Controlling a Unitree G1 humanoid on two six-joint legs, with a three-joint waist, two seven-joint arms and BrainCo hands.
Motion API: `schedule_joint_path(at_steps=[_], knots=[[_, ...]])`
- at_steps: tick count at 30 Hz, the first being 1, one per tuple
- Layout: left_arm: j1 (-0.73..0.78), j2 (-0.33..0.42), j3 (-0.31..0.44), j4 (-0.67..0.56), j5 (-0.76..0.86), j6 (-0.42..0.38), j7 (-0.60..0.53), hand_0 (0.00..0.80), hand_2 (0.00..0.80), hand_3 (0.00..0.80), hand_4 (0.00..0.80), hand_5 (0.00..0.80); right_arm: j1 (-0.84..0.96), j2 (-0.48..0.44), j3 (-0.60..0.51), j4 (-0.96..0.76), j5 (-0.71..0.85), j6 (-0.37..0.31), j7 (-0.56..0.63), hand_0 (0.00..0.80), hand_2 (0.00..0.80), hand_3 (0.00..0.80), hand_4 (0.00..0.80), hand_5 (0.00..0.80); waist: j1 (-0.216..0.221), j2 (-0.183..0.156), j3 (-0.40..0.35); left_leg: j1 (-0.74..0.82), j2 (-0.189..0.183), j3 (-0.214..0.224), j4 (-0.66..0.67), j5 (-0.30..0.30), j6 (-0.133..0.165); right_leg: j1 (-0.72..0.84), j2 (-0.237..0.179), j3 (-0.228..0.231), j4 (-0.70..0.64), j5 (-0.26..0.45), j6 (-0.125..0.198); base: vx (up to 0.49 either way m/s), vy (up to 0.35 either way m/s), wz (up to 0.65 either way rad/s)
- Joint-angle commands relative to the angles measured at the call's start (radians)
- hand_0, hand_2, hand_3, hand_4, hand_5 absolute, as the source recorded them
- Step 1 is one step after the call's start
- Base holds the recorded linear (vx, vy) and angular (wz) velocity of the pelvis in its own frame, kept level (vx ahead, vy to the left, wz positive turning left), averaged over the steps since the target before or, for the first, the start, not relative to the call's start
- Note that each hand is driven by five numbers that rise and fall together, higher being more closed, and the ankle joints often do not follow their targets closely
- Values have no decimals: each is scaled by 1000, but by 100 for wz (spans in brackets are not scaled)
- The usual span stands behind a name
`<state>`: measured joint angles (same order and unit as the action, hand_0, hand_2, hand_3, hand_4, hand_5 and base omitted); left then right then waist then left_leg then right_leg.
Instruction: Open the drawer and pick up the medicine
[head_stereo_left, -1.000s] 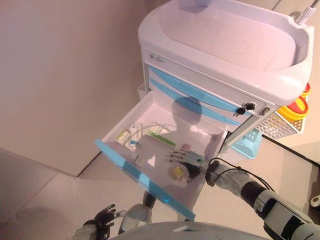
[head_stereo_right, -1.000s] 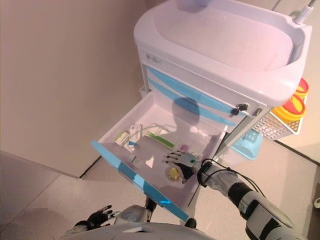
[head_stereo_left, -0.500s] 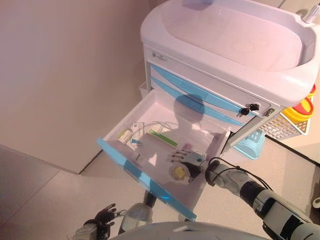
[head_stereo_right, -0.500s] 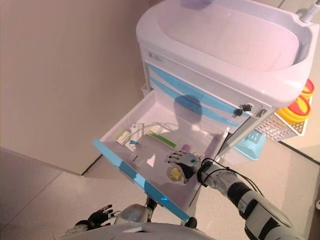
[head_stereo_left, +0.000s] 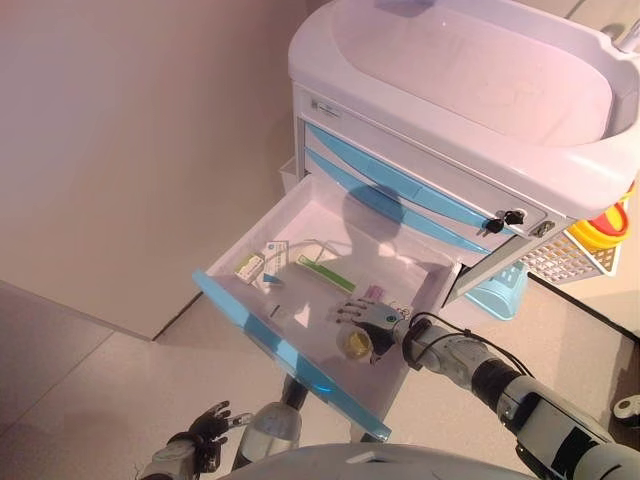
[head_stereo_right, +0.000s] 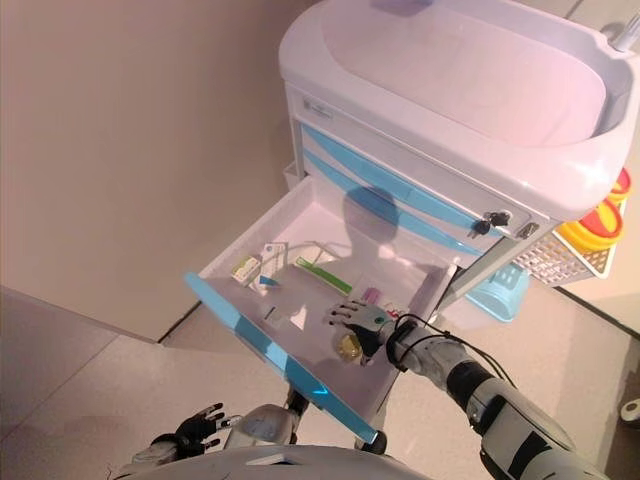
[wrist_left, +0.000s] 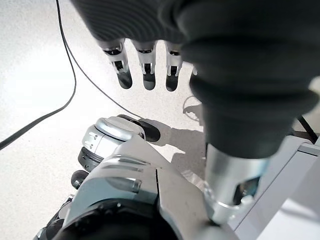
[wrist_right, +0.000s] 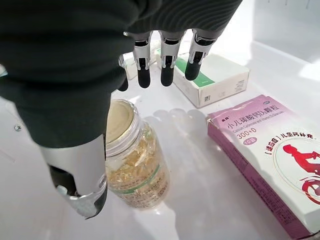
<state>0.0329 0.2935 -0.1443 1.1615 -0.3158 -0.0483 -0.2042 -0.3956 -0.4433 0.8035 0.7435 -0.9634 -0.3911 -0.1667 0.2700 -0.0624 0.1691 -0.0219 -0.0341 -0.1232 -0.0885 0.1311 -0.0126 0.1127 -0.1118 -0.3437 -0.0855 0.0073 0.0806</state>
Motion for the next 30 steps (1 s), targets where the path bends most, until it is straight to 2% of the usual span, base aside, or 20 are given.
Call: schedule_joint_path(at_steps=[1,10,14,15,16,17,18,30], knots=[[-25,-15,-68,39,18,-8,-19,0,0,0,0,0,-57,-4,57,-28,26,-24,-28,0,0,0,0,0,10,5,-7,7,-19,36,46,-153,22,-91,-63,37,128,-38,34,0,0,0],[-4,8,-50,38,22,-22,-69,0,0,0,0,0,-42,-22,50,-25,20,-22,-12,0,0,0,0,0,12,22,-10,2,-21,32,49,-153,22,-92,-68,32,130,-42,34,0,7,0],[-2,-5,-60,38,21,-30,-51,0,0,0,0,0,-38,-14,49,-9,12,-19,-12,0,0,0,0,0,14,18,-7,1,-22,30,51,-154,22,-91,-68,31,130,-42,33,0,-8,0],[-2,-11,-64,39,25,-34,-40,0,0,0,0,0,-37,-6,50,-1,11,-16,-16,129,129,129,129,129,17,14,-5,0,-22,29,51,-154,22,-91,-67,31,129,-42,33,-4,-40,1],[-1,-15,-66,39,28,-38,-34,0,0,0,0,0,-37,0,50,4,9,-14,-19,411,411,411,411,411,19,11,-3,0,-22,29,51,-153,22,-90,-67,29,129,-42,33,-2,-47,2],[1,-16,-68,39,29,-40,-30,0,0,0,0,0,-36,3,48,7,8,-14,-19,508,508,508,508,508,20,9,-3,0,-22,28,50,-153,21,-90,-67,28,129,-41,33,1,-43,2],[-1,-19,-71,39,32,-41,-24,0,0,0,0,0,-38,7,48,12,9,-17,-18,800,800,800,800,800,21,7,-1,0,-22,28,51,-153,21,-90,-67,27,128,-40,33,4,-40,2],[-11,-21,-75,39,36,-35,-15,0,0,0,0,0,-44,19,49,31,19,-25,-23,800,800,800,800,800,23,-4,-2,2,-21,24,47,-153,23,-91,-63,29,128,-40,31,0,-3,0]])
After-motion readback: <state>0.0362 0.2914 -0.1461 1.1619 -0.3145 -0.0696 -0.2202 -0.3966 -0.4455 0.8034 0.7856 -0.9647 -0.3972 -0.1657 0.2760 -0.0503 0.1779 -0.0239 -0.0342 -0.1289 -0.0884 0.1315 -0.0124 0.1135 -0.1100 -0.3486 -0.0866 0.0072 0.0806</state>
